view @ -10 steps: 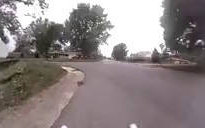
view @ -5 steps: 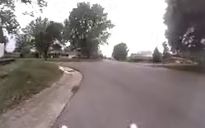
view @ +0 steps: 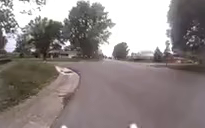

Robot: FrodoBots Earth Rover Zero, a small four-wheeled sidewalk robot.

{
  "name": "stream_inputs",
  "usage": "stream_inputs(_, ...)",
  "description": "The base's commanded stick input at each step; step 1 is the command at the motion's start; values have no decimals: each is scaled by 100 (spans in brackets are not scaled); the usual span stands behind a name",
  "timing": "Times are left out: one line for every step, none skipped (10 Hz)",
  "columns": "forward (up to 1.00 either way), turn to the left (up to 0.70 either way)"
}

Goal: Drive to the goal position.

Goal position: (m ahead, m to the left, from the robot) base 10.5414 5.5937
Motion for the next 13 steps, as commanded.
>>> stream_inputs(100,2)
stream_inputs(100,2)
stream_inputs(100,2)
stream_inputs(100,2)
stream_inputs(100,2)
stream_inputs(100,2)
stream_inputs(100,2)
stream_inputs(100,17)
stream_inputs(100,40)
stream_inputs(100,36)
stream_inputs(100,19)
stream_inputs(100,6)
stream_inputs(100,1)
